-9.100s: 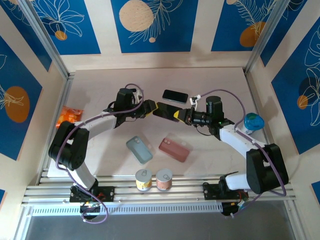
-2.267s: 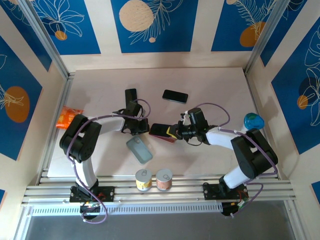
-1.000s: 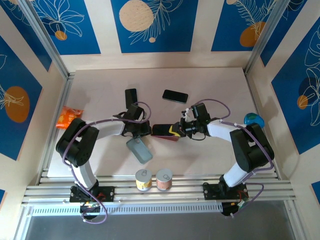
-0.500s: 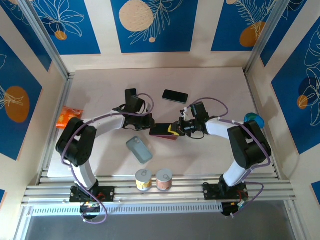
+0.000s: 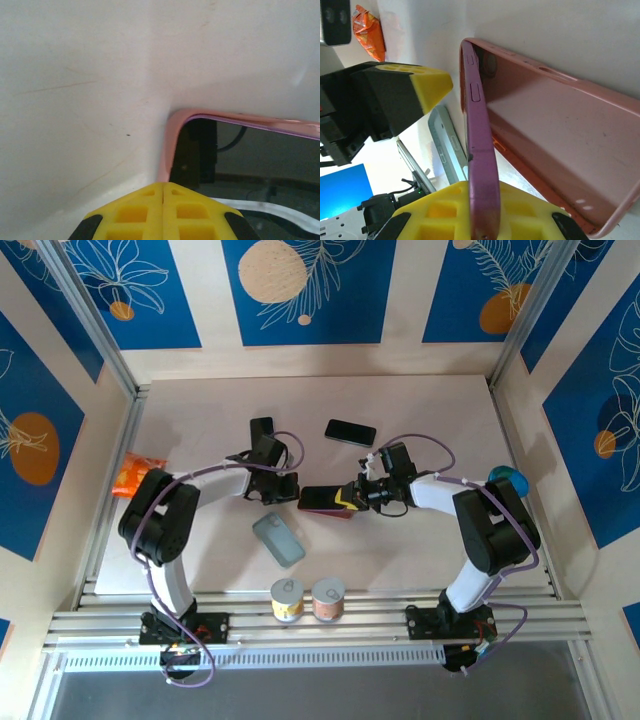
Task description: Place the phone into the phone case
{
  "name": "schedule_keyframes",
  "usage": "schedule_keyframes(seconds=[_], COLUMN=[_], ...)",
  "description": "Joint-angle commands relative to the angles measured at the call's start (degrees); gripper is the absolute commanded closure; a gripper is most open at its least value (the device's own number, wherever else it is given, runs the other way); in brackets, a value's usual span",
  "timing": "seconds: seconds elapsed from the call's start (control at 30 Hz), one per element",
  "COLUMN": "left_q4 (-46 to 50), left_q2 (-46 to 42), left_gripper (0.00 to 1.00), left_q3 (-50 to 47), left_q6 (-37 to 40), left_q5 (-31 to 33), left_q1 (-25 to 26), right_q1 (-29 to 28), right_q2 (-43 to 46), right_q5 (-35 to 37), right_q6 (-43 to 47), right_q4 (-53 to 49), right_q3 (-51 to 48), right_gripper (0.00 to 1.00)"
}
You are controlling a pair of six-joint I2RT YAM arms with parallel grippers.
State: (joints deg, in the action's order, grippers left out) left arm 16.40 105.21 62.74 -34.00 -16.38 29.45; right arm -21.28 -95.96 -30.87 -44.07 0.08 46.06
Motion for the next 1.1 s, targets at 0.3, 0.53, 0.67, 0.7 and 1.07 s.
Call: schedule_keyframes(seconds=[0.3, 0.53, 0.67, 0.7, 1.07], left_q4=[-0.9, -3.6, -4.0, -3.9, -0.8], left_q2=[3.2, 3.9, 3.4, 3.1, -3.4], left_gripper=[1.00, 1.00, 1.00, 1.00, 1.00], left_q3=[-1.5, -3.3, -3.5, -3.5, -0.7], left_q6=[0.0, -1.8, -2.1, -2.2, -2.6], left_q5=[-0.8, -2.4, -2.8, -2.9, -2.4], left_q1=[-0.1, 0.8, 0.9, 0.9, 0.8], right_q1=[0.0, -1.1, -1.7, -1.7, -1.4], right_q2=[-4.3, -7.0, -7.7, -7.7, -6.6], right_q5=[6.2, 5.9, 6.1, 6.2, 8.4], right_q6=[0.2, -0.4, -0.6, -0.7, 1.7], right_q4=[-4.1, -3.0, -2.6, -2.7, -5.9], right_q3=[0.8, 1.4, 1.6, 1.6, 2.2], right_gripper=[1.00, 1.00, 1.00, 1.00, 1.00])
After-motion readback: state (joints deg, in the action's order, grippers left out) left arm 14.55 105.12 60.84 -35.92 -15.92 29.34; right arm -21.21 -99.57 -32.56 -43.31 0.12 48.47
